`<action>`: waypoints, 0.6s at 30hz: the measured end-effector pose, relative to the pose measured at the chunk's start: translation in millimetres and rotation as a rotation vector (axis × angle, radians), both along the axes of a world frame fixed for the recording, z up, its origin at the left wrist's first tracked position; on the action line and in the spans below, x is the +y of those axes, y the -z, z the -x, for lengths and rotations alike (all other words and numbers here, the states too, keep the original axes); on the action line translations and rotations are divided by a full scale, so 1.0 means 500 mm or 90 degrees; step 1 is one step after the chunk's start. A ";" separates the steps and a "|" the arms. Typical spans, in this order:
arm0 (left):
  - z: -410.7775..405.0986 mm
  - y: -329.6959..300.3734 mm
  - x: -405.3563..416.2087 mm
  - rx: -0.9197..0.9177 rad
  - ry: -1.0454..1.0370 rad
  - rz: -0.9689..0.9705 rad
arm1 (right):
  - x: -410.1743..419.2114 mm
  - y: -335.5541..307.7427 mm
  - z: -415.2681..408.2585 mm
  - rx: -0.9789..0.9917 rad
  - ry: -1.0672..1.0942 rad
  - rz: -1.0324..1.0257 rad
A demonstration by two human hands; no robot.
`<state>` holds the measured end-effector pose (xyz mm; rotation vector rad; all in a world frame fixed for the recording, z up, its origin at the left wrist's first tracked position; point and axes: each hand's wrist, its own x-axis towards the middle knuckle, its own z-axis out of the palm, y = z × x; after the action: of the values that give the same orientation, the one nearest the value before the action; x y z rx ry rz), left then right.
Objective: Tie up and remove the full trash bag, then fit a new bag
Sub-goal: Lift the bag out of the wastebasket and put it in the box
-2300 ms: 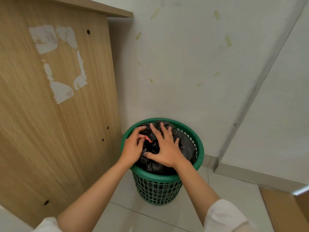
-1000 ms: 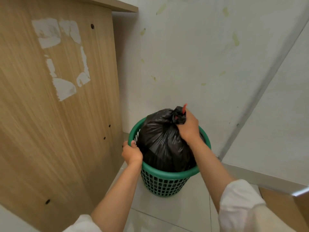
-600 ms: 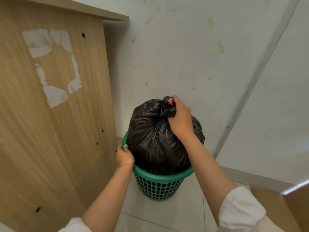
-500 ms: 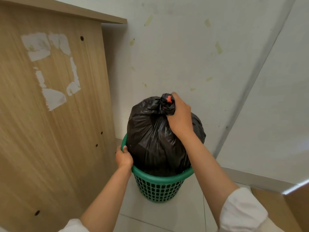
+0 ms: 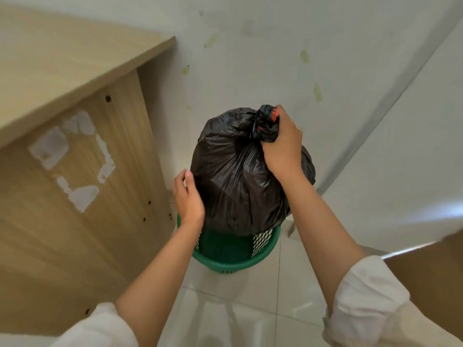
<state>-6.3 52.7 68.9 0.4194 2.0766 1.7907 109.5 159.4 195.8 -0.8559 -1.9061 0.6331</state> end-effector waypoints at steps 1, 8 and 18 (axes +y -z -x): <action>0.001 -0.032 0.005 -0.023 0.011 0.002 | 0.001 -0.027 0.002 -0.007 0.002 0.012; 0.025 -0.259 0.006 -0.071 0.069 0.088 | -0.003 -0.246 0.012 -0.012 0.003 0.069; 0.061 -0.622 -0.006 -0.096 0.170 0.148 | -0.038 -0.581 0.041 -0.042 0.020 0.087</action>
<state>-37.0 49.7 380.0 0.4569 1.9877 1.3685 89.0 140.4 486.5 -1.0030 -1.9219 0.7305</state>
